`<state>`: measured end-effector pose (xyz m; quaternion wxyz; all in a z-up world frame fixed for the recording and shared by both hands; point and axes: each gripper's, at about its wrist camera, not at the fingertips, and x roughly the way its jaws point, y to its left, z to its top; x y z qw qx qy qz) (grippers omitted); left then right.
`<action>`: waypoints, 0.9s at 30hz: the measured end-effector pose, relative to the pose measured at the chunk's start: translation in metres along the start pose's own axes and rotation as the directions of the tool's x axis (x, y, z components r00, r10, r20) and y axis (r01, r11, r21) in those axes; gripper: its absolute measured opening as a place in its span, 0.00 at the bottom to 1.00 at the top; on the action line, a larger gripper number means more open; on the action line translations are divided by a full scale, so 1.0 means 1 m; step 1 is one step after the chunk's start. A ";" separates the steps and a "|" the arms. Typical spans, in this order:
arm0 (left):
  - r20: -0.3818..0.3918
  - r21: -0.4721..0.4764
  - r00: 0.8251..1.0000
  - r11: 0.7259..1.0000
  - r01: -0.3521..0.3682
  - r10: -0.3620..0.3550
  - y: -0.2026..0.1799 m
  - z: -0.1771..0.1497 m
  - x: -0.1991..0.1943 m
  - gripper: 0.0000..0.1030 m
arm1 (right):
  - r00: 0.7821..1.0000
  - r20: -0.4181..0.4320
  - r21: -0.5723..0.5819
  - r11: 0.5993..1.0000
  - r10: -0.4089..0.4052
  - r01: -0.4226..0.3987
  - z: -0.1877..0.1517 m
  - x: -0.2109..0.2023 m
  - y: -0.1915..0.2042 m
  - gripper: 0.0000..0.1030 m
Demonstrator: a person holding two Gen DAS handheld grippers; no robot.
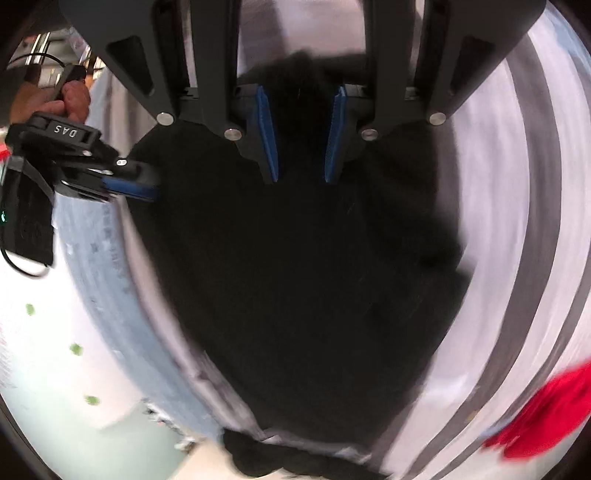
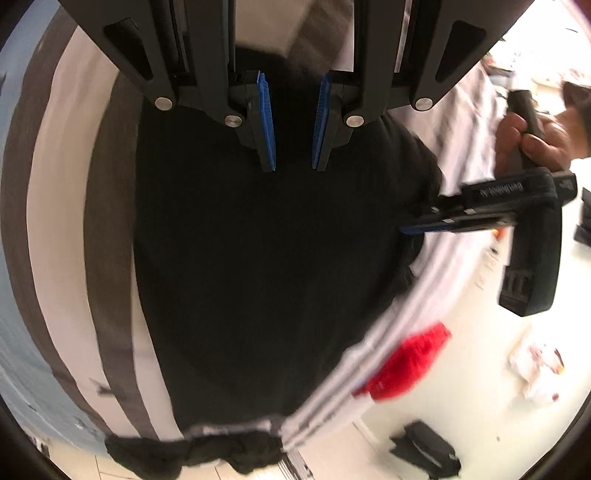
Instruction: Fold clothes
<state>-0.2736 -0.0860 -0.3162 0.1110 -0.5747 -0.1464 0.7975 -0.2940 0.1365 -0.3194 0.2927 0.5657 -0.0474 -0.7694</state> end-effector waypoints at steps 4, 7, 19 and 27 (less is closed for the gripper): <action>0.025 -0.041 0.999 0.999 -0.019 0.020 0.014 -0.017 0.001 0.05 | 0.999 0.021 0.009 1.000 -0.025 0.025 -0.029 0.006 -0.009 0.11; 0.020 -0.035 0.999 0.999 -0.037 0.038 0.012 -0.020 -0.004 0.05 | 0.999 0.029 0.022 0.999 -0.034 0.033 -0.039 0.004 -0.007 0.11; 0.072 0.047 0.996 0.998 0.046 -0.049 -0.038 0.002 -0.023 0.05 | 0.997 0.075 -0.084 0.996 -0.012 0.018 -0.014 -0.013 0.053 0.14; 0.012 0.036 0.999 0.998 0.049 -0.050 -0.029 -0.014 -0.005 0.05 | 0.999 0.032 -0.076 0.997 -0.026 0.028 -0.046 0.022 0.051 0.14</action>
